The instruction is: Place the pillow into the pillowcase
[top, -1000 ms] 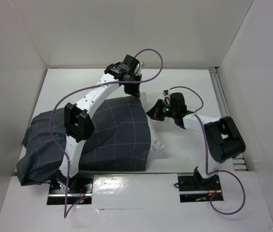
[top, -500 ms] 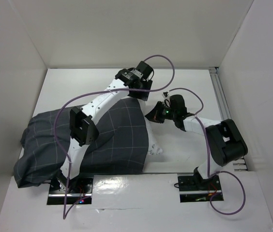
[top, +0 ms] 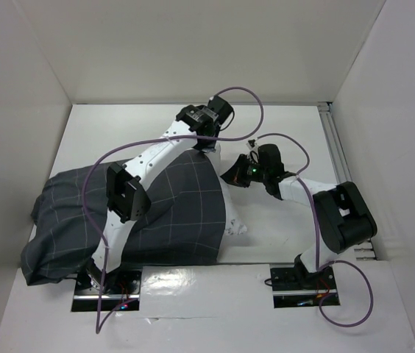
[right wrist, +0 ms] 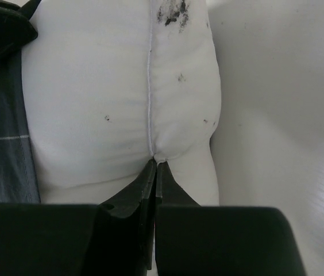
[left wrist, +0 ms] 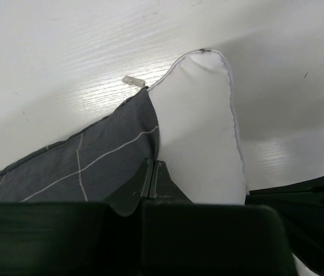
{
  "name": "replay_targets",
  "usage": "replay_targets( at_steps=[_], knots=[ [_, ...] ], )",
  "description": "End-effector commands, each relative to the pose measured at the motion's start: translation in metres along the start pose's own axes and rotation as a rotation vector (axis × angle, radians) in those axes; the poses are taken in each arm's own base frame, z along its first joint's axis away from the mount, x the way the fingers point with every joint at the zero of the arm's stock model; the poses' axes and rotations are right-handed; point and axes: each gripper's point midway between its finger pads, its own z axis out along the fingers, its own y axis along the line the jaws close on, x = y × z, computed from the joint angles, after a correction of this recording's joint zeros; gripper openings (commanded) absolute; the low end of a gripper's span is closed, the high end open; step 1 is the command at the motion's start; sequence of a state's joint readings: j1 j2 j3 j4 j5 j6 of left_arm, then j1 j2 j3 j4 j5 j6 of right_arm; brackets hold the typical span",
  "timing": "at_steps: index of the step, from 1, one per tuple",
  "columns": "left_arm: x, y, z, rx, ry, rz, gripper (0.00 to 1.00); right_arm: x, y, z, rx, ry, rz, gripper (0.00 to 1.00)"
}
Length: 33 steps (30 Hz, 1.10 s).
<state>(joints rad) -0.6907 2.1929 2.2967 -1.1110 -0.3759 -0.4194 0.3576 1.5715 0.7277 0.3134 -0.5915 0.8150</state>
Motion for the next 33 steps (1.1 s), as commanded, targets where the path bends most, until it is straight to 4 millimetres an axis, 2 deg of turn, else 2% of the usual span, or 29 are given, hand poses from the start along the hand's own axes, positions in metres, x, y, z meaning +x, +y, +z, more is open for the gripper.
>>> replay_targets(
  at_steps=[1,4,7,8,9,10,11,13,14,15,17,19,20,21,22,24,25,27,29,30,31,33],
  knots=[
    [-0.019,0.007,-0.019,0.003,-0.065,-0.019,0.00,-0.004,0.025,-0.003,-0.063,-0.003,-0.068,0.00],
    [-0.036,-0.010,-0.043,0.134,-0.127,-0.047,0.00,0.002,0.032,-0.002,-0.088,0.019,-0.079,0.00],
    [-0.051,-0.041,-0.074,0.356,-0.185,-0.048,0.00,0.008,0.055,0.007,-0.140,0.038,-0.126,0.00],
    [-0.050,-0.059,-0.083,0.462,-0.168,-0.052,0.00,0.014,0.056,0.011,-0.135,0.052,-0.113,0.00],
    [-0.053,-0.071,-0.097,0.528,-0.182,-0.059,0.00,0.020,0.072,0.015,-0.168,0.052,-0.131,0.00],
    [-0.055,-0.082,-0.104,0.592,-0.181,-0.068,0.00,0.026,0.077,0.018,-0.180,0.052,-0.127,0.00],
    [-0.058,-0.105,-0.127,0.737,-0.192,-0.069,0.00,0.040,0.091,0.021,-0.230,0.060,-0.122,0.00],
    [-0.062,-0.124,-0.150,0.851,-0.214,-0.066,0.00,0.052,0.110,0.022,-0.288,0.064,-0.125,0.00],
    [-0.065,-0.129,-0.157,0.889,-0.220,-0.072,0.00,0.061,0.110,0.026,-0.294,0.071,-0.119,0.00],
    [-0.069,-0.141,-0.183,0.982,-0.243,-0.055,0.00,0.068,0.114,0.032,-0.289,0.070,-0.104,0.00],
    [-0.071,-0.149,-0.197,1.040,-0.260,-0.047,0.00,0.073,0.111,0.033,-0.300,0.060,-0.104,0.00],
    [-0.078,-0.146,-0.220,1.082,-0.302,-0.047,0.00,0.074,0.111,0.030,-0.321,0.051,-0.086,0.00],
    [-0.082,-0.140,-0.224,1.079,-0.318,-0.054,0.00,0.068,0.112,0.026,-0.327,0.033,-0.078,0.00],
    [-0.080,-0.143,-0.231,1.119,-0.309,-0.045,0.00,0.066,0.109,0.024,-0.324,0.025,-0.075,0.00],
    [-0.083,-0.137,-0.229,1.120,-0.309,-0.051,0.00,0.057,0.111,0.018,-0.336,-0.003,-0.080,0.00],
    [-0.089,-0.134,-0.231,1.139,-0.324,-0.059,0.00,0.053,0.107,0.013,-0.328,-0.034,-0.068,0.00],
    [-0.090,-0.133,-0.225,1.150,-0.302,-0.073,0.00,0.047,0.110,0.007,-0.336,-0.060,-0.063,0.00],
    [-0.097,-0.135,-0.221,1.175,-0.304,-0.083,0.00,0.037,0.101,0.003,-0.302,-0.122,-0.038,0.00],
    [-0.100,-0.137,-0.209,1.176,-0.284,-0.104,0.00,0.014,0.091,-0.006,-0.258,-0.205,-0.005,0.00],
    [-0.104,-0.137,-0.214,1.187,-0.299,-0.112,0.00,0.002,0.084,-0.008,-0.225,-0.251,0.010,0.00],
    [-0.105,-0.139,-0.206,1.173,-0.288,-0.128,0.00,-0.016,0.076,-0.010,-0.183,-0.291,0.009,0.00],
    [-0.111,-0.134,-0.198,1.141,-0.304,-0.148,0.00,-0.037,0.071,-0.014,-0.156,-0.337,0.006,0.00]
  ],
)
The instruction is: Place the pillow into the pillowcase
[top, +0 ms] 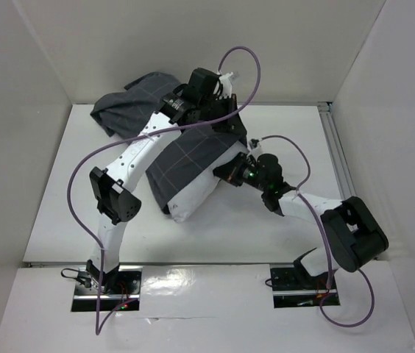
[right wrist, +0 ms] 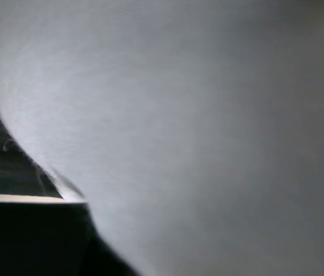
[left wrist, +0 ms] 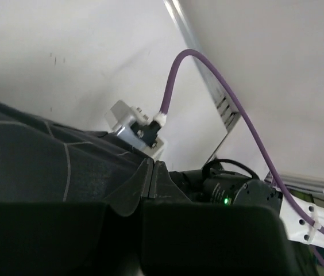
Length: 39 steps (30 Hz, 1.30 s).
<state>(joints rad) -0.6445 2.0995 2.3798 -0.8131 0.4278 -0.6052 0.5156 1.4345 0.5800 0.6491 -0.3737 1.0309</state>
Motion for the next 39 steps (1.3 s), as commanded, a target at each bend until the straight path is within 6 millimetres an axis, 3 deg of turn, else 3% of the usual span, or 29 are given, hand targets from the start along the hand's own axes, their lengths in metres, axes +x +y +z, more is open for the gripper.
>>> replay_targets(
  at_steps=[1,3,4,6,7,8,9,11,13,14,15,17,18,19,20,21,22,23,24,25,26,27,30,39],
  knots=[
    [-0.037,-0.065,-0.012,0.231,-0.136,0.068,0.00,-0.057,-0.001,0.000,0.030,-0.148,-0.033,0.00],
    [-0.037,-0.045,-0.006,0.191,-0.129,0.041,0.34,-0.073,-0.009,0.004,0.058,-0.145,-0.036,0.02],
    [-0.036,-0.037,-0.006,0.181,-0.116,0.040,0.52,-0.089,-0.019,0.000,0.087,-0.164,-0.039,0.14],
    [-0.027,-0.033,-0.006,0.172,-0.079,0.049,0.80,-0.098,-0.030,-0.004,0.128,-0.141,-0.021,0.32],
    [-0.030,-0.032,-0.014,0.166,-0.090,0.076,0.85,-0.100,-0.039,-0.008,0.151,-0.133,-0.027,0.44],
    [-0.030,-0.031,-0.019,0.147,-0.096,0.086,0.90,-0.111,-0.045,-0.019,0.190,-0.150,-0.014,0.66],
    [-0.027,-0.029,-0.025,0.122,-0.089,0.097,0.92,-0.112,-0.048,-0.026,0.209,-0.145,-0.011,0.72],
    [-0.023,-0.016,-0.041,0.027,-0.109,0.156,0.94,-0.114,-0.056,-0.050,0.277,-0.151,0.001,0.82],
    [-0.012,0.000,-0.056,-0.072,-0.103,0.180,0.84,-0.111,-0.064,-0.069,0.322,-0.159,0.008,0.83],
    [0.000,0.030,-0.055,-0.186,-0.084,0.190,0.59,-0.110,-0.061,-0.084,0.340,-0.171,0.000,0.85],
    [0.002,0.027,-0.079,-0.221,-0.121,0.209,0.39,-0.103,-0.067,-0.092,0.360,-0.166,0.016,0.85],
    [0.015,0.056,-0.091,-0.378,-0.142,0.225,0.09,-0.091,-0.065,-0.102,0.365,-0.146,-0.001,0.87],
    [0.048,0.073,-0.094,-0.434,-0.090,0.221,0.02,-0.084,-0.066,-0.111,0.377,-0.147,0.009,0.88],
    [0.063,0.083,-0.095,-0.466,-0.073,0.223,0.05,-0.079,-0.065,-0.114,0.375,-0.136,0.014,0.88],
    [0.078,0.091,-0.094,-0.491,-0.058,0.217,0.14,-0.075,-0.066,-0.117,0.380,-0.131,0.020,0.88],
    [0.113,0.113,-0.083,-0.546,-0.006,0.218,0.33,-0.071,-0.061,-0.121,0.374,-0.122,0.021,0.88],
    [0.123,0.110,-0.090,-0.544,-0.032,0.226,0.72,-0.066,-0.065,-0.123,0.383,-0.114,0.030,0.88],
    [0.136,0.115,-0.088,-0.557,-0.028,0.227,0.86,-0.064,-0.066,-0.123,0.389,-0.109,0.036,0.88],
    [0.160,0.128,-0.081,-0.598,-0.004,0.220,0.95,-0.065,-0.066,-0.126,0.393,-0.115,0.030,0.89],
    [0.169,0.131,-0.080,-0.608,-0.003,0.224,1.00,-0.065,-0.066,-0.126,0.393,-0.115,0.030,0.89],
    [0.176,0.131,-0.081,-0.611,-0.010,0.227,1.00,-0.064,-0.065,-0.126,0.386,-0.108,0.031,0.89],
    [0.196,0.144,-0.076,-0.643,0.023,0.236,1.00,-0.062,-0.066,-0.125,0.386,-0.095,0.038,0.89],
    [0.208,0.154,-0.068,-0.669,-0.017,0.245,1.00,-0.063,-0.065,-0.123,0.379,-0.084,0.030,0.89],
    [0.212,0.211,-0.045,-0.843,-0.033,0.248,0.82,-0.063,-0.059,-0.120,0.338,-0.059,0.041,0.91]
  ],
)
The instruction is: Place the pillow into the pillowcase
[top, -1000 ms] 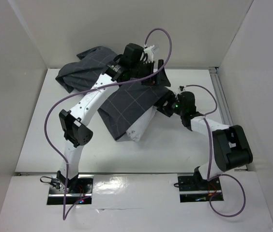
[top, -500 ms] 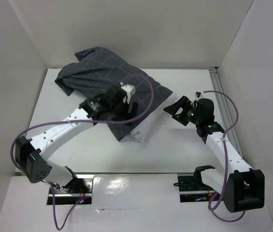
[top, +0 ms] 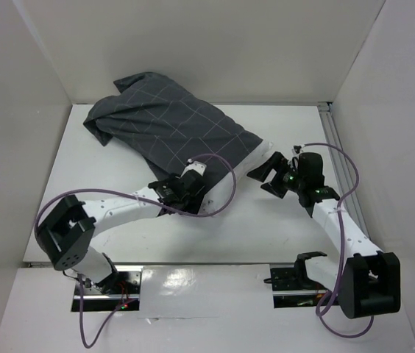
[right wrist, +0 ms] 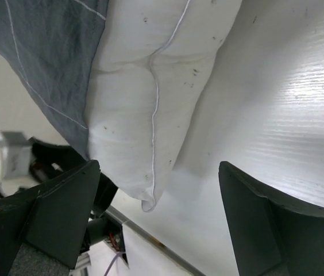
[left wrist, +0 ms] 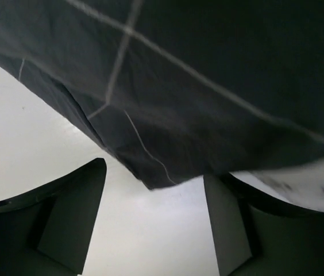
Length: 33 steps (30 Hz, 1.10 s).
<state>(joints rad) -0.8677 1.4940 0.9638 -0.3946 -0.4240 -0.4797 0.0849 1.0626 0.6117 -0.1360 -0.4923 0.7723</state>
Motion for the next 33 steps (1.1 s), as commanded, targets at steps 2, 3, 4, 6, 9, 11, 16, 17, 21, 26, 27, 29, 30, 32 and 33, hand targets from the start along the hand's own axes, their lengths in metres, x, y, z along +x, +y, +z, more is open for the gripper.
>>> replay_targets(
  at_steps=[2,3,4,6,9,11,16,17,21,26,27,29,30,32,33],
  knots=[
    [-0.013,0.009,0.030,-0.078,-0.034,-0.048,0.75,0.003,0.015,-0.001,-0.078,0.023,0.001,0.93],
    [-0.018,0.008,0.031,-0.085,-0.041,-0.049,0.71,0.012,0.016,0.001,-0.092,0.048,0.004,0.93],
    [-0.022,0.014,0.029,-0.108,-0.039,-0.067,0.62,0.022,0.023,0.003,-0.113,0.072,-0.009,0.93],
    [-0.017,0.017,0.031,-0.133,-0.025,-0.076,0.47,0.033,0.029,0.008,-0.119,0.098,-0.021,0.94],
    [-0.022,0.024,0.021,-0.143,-0.040,-0.113,0.18,0.058,0.035,0.020,-0.131,0.150,-0.034,0.94],
    [-0.031,0.027,0.010,-0.131,-0.058,-0.149,0.00,0.076,0.038,0.029,-0.143,0.202,-0.025,0.89],
    [-0.050,0.009,-0.028,0.023,-0.119,-0.205,0.00,0.090,0.056,0.061,-0.191,0.205,-0.062,0.65],
    [-0.057,0.002,-0.038,0.078,-0.132,-0.224,0.00,0.090,0.062,0.067,-0.211,0.202,-0.064,0.61],
    [-0.086,-0.026,-0.090,0.305,-0.213,-0.247,0.00,0.071,0.089,0.105,-0.305,0.146,-0.081,0.19],
    [-0.133,-0.064,-0.160,0.578,-0.306,-0.208,0.00,0.031,0.156,0.109,-0.459,0.060,-0.169,0.00],
    [-0.143,-0.068,-0.169,0.606,-0.324,-0.197,0.00,0.020,0.180,0.104,-0.517,0.037,-0.191,0.00],
    [-0.172,-0.076,-0.206,0.695,-0.399,-0.179,0.00,0.012,0.207,0.093,-0.603,0.023,-0.198,0.00],
    [-0.181,-0.079,-0.214,0.718,-0.420,-0.160,0.00,0.001,0.228,0.084,-0.663,-0.013,-0.209,0.00],
    [-0.204,-0.084,-0.247,0.792,-0.493,-0.118,0.00,-0.007,0.252,0.066,-0.760,-0.046,-0.200,0.00],
    [-0.207,-0.088,-0.250,0.809,-0.494,-0.099,0.00,-0.011,0.258,0.061,-0.786,-0.064,-0.189,0.00]
  ],
)
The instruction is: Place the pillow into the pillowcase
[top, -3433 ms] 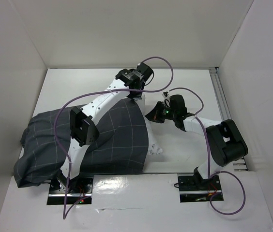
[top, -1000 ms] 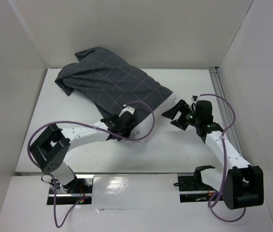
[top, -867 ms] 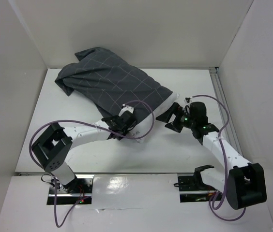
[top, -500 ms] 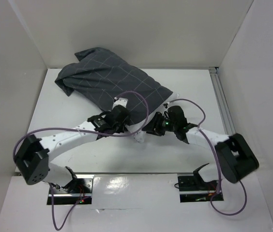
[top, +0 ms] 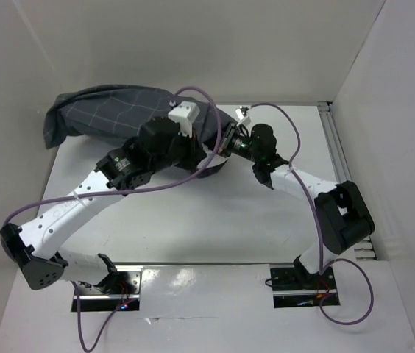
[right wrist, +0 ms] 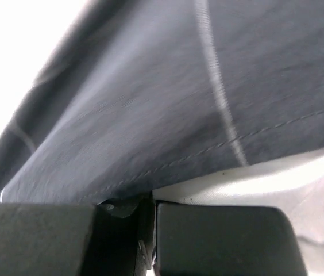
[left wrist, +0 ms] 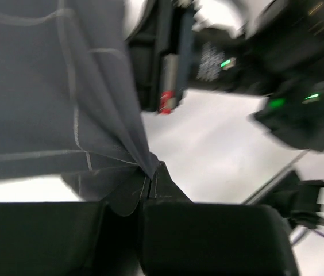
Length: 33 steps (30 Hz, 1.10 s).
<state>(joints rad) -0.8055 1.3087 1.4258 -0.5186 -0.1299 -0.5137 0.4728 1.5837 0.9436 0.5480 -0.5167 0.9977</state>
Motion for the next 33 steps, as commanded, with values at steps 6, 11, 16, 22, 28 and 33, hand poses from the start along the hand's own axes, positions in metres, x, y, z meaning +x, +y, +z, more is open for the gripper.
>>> replay_targets(
  at_steps=[6,11,16,22,28,33],
  knots=[
    [-0.067,-0.128,-0.065,0.630,-0.071,0.088,0.00,-0.022,0.046,0.044,-0.269,-0.129,-0.038,0.00],
    [-0.085,-0.117,-0.059,0.662,-0.091,0.043,0.00,0.021,0.005,0.067,-0.391,-0.028,0.157,0.00],
    [-0.078,-0.079,-0.041,0.617,-0.057,-0.056,0.00,0.051,-0.015,0.034,-0.393,-0.004,0.280,0.00],
    [-0.076,-0.064,-0.029,0.578,-0.051,-0.109,0.00,0.085,-0.007,-0.003,-0.366,0.096,0.246,0.00],
    [-0.075,-0.061,-0.010,0.578,-0.015,-0.129,0.00,0.110,-0.004,-0.027,-0.293,0.158,0.154,0.00],
    [-0.099,-0.060,0.008,0.583,-0.025,-0.147,0.00,0.087,0.006,-0.041,-0.115,0.113,0.002,0.00]
  ],
)
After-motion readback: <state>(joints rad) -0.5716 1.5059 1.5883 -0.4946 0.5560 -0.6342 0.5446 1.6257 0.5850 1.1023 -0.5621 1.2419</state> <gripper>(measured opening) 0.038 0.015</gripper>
